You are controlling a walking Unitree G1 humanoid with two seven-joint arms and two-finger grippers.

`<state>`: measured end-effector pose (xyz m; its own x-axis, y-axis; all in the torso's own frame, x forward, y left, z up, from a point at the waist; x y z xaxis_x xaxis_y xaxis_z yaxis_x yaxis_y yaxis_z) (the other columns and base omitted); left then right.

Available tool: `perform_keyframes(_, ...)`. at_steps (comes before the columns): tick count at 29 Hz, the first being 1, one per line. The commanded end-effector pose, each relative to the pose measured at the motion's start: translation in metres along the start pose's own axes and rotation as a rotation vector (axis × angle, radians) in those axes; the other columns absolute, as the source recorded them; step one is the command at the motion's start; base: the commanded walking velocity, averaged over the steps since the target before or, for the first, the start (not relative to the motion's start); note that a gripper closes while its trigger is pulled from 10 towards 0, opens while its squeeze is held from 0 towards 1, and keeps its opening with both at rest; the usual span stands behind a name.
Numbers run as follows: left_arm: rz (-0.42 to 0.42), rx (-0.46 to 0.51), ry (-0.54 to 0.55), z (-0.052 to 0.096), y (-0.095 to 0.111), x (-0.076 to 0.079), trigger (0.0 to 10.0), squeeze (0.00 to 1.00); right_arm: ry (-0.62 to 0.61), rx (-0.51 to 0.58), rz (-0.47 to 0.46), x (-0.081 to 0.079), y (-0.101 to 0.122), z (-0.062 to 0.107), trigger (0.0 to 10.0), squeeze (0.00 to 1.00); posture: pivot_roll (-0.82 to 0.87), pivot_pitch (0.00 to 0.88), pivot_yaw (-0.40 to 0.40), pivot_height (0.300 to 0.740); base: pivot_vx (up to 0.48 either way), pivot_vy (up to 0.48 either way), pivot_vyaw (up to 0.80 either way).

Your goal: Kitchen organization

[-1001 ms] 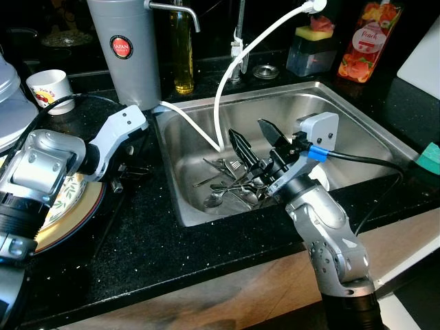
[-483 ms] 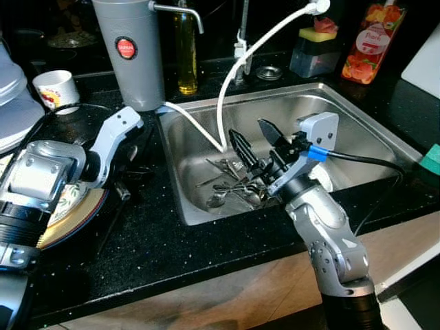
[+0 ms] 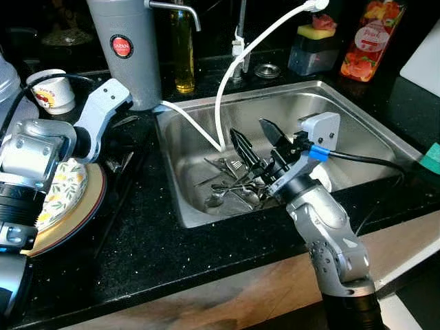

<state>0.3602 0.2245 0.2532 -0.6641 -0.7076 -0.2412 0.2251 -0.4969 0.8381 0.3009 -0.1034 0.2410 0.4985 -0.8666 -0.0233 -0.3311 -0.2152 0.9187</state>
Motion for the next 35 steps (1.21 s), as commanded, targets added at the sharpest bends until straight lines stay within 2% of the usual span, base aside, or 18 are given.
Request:
perform_keyframes(1, 0.016, -0.034, 0.018, 0.007, -0.006, -0.003, 10.0, 1.00, 0.010, -0.003, -0.008, -0.002, -0.001, -0.001, 10.0, 0.00, 0.13, 0.065, 0.041, 0.740, 0.000, 0.000, 0.00)
perform_keyframes(6, 0.080, -0.029, -0.032, 0.002, -0.007, 0.003, 10.0, 1.00, 0.013, -0.004, -0.007, -0.002, 0.000, -0.002, 10.0, 0.00, 0.14, 0.066, 0.034, 0.740, 0.000, 0.000, 0.00)
perform_keyframes(7, 0.103, -0.030, -0.068, -0.001, -0.006, 0.008, 10.0, 0.00, 0.013, -0.003, -0.007, -0.002, 0.000, -0.002, 10.0, 0.00, 0.14, 0.066, 0.034, 0.740, 0.000, 0.000, 0.00)
perform_keyframes(12, 0.129, -0.052, -0.164, -0.010, -0.009, 0.021, 10.0, 0.00, 0.013, -0.003, -0.008, -0.002, 0.000, -0.002, 10.0, 0.00, 0.14, 0.065, 0.033, 0.740, 0.000, 0.000, 0.00)
perform_keyframes(13, 0.127, -0.085, -0.200, -0.015, -0.014, 0.027, 10.0, 0.00, 0.012, -0.002, -0.006, -0.002, 0.000, -0.002, 10.0, 0.00, 0.14, 0.064, 0.037, 0.740, 0.000, 0.000, 0.00)
perform_keyframes(18, 0.115, -0.133, -0.225, -0.020, -0.024, 0.035, 10.0, 0.00, 0.008, -0.001, -0.007, -0.002, 0.000, -0.002, 10.0, 0.00, 0.13, 0.062, 0.041, 0.740, 0.000, 0.000, 0.00)
perform_keyframes(20, 0.099, -0.167, -0.246, -0.025, -0.032, 0.042, 10.0, 0.00, 0.007, -0.001, -0.006, -0.002, 0.000, -0.001, 10.0, 0.00, 0.13, 0.061, 0.041, 0.740, 0.000, 0.000, 0.00)
perform_keyframes(25, 0.079, -0.180, -0.252, -0.027, -0.035, 0.046, 10.0, 0.00, 0.008, -0.001, -0.006, -0.002, 0.000, -0.002, 10.0, 0.00, 0.13, 0.061, 0.041, 0.740, 0.000, 0.000, 0.00)
perform_keyframes(26, 0.076, -0.179, -0.251, -0.028, -0.035, 0.047, 4.5, 0.00, 0.008, 0.000, -0.006, -0.002, 0.000, -0.002, 10.0, 0.00, 0.13, 0.061, 0.041, 0.740, 0.000, 0.000, 0.00)
perform_keyframes(27, 0.067, -0.176, -0.253, -0.029, -0.036, 0.048, 1.4, 0.00, 0.009, 0.000, -0.005, -0.002, 0.000, -0.002, 10.0, 0.00, 0.13, 0.061, 0.041, 0.740, 0.000, 0.000, 0.00)
perform_keyframes(28, 0.029, -0.179, -0.247, -0.030, -0.037, 0.050, 0.0, 0.00, 0.010, 0.000, -0.005, -0.001, 0.000, -0.002, 10.0, 0.00, 0.13, 0.059, 0.036, 0.740, 0.000, 0.000, 0.00)
perform_keyframes(30, 0.002, -0.182, -0.244, -0.030, -0.037, 0.051, 0.0, 0.00, 0.011, 0.000, -0.005, -0.001, 0.000, -0.002, 10.0, 0.00, 0.13, 0.059, 0.036, 0.740, 0.000, 0.000, 0.00)
perform_keyframes(32, -0.101, -0.207, -0.217, -0.029, -0.042, 0.052, 0.0, 0.00, 0.013, 0.000, -0.006, -0.001, 0.000, -0.002, 10.0, 0.00, 0.13, 0.056, 0.035, 0.740, 0.000, 0.000, 0.00)
perform_keyframes(35, -0.102, -0.199, -0.209, -0.029, -0.041, 0.052, 0.0, 0.00, 0.014, 0.001, -0.006, -0.002, 0.000, -0.003, 10.0, 0.00, 0.13, 0.056, 0.035, 0.740, 0.000, 0.000, 0.00)
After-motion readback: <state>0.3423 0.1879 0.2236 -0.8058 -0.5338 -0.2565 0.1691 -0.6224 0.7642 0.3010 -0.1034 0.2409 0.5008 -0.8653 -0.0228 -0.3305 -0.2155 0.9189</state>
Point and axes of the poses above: a point about 5 cm out from each wrist's last joint towards the gripper, its own z axis pointing back from the gripper into the wrist, its own y axis along the axis of the wrist's last joint, x = y × z, the point moved 1 cm from there along -z, pointing out of the wrist towards the gripper
